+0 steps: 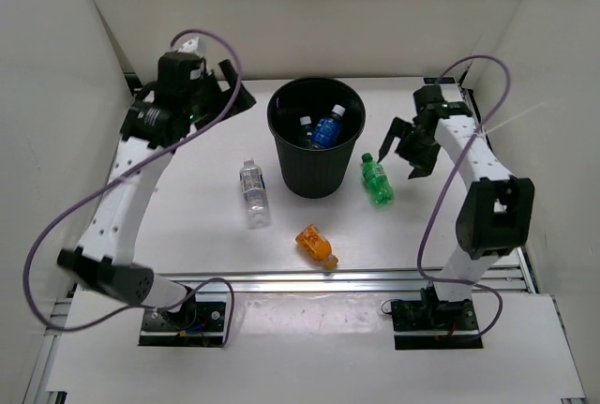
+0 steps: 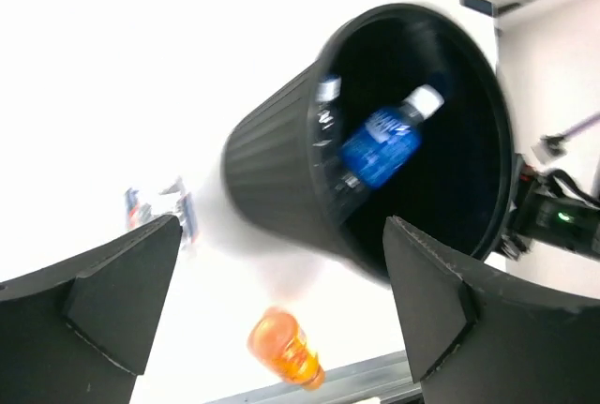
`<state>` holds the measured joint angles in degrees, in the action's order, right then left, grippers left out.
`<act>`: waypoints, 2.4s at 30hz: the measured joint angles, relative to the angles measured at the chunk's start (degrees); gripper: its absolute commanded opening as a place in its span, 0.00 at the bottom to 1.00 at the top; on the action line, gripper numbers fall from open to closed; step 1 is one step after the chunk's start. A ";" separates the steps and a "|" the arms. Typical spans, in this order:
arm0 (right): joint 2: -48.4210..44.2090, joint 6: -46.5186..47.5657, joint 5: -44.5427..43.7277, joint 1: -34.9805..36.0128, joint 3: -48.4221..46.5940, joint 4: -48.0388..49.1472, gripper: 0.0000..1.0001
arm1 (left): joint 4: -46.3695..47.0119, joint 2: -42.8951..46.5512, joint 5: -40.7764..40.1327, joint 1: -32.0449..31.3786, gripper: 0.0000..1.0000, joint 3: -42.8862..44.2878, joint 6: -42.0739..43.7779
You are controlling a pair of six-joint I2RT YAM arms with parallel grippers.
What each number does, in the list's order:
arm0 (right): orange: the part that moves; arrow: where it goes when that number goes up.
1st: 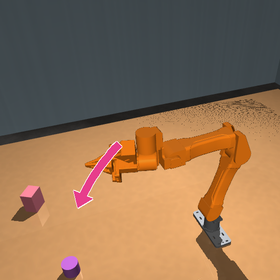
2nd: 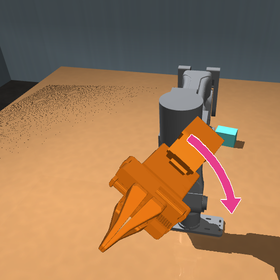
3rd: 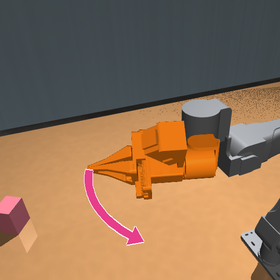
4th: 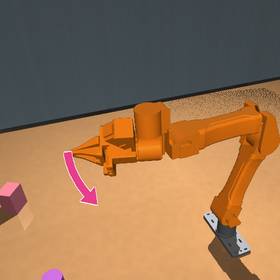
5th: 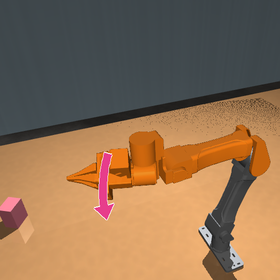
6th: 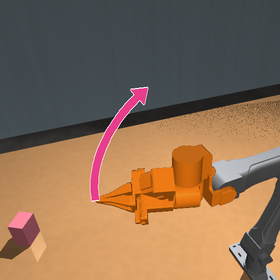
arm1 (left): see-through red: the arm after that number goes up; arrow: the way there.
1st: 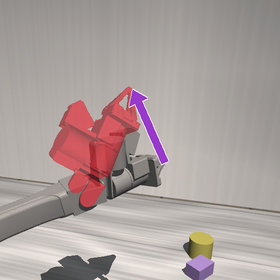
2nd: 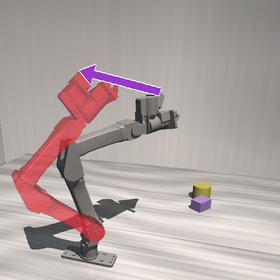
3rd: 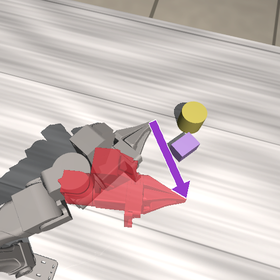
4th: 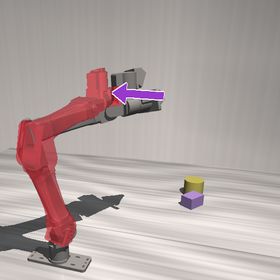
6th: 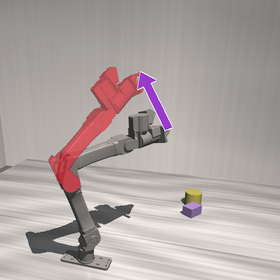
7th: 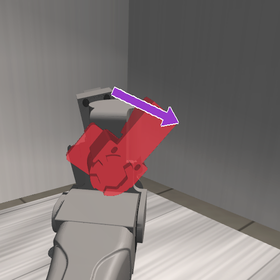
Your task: Put the plastic bottles in the bin
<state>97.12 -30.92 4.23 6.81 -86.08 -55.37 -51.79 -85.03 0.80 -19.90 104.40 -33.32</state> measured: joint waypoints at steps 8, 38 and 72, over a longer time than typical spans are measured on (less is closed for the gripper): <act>13.16 3.32 -0.96 4.83 0.28 3.26 1.00 | -1.75 9.79 -2.86 4.20 1.00 -18.36 -2.91; -1.81 -3.48 -8.04 6.88 -42.29 -1.70 0.30 | -2.80 7.69 -3.54 7.82 1.00 -32.83 -5.31; -4.63 -0.17 8.41 5.18 -38.07 -0.33 1.00 | 8.31 -15.10 1.09 -5.81 1.00 -28.79 -1.92</act>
<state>92.49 -31.09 12.64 11.99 -124.16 -55.70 -43.48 -100.14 1.89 -25.71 75.61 -35.24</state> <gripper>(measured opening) 0.998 0.997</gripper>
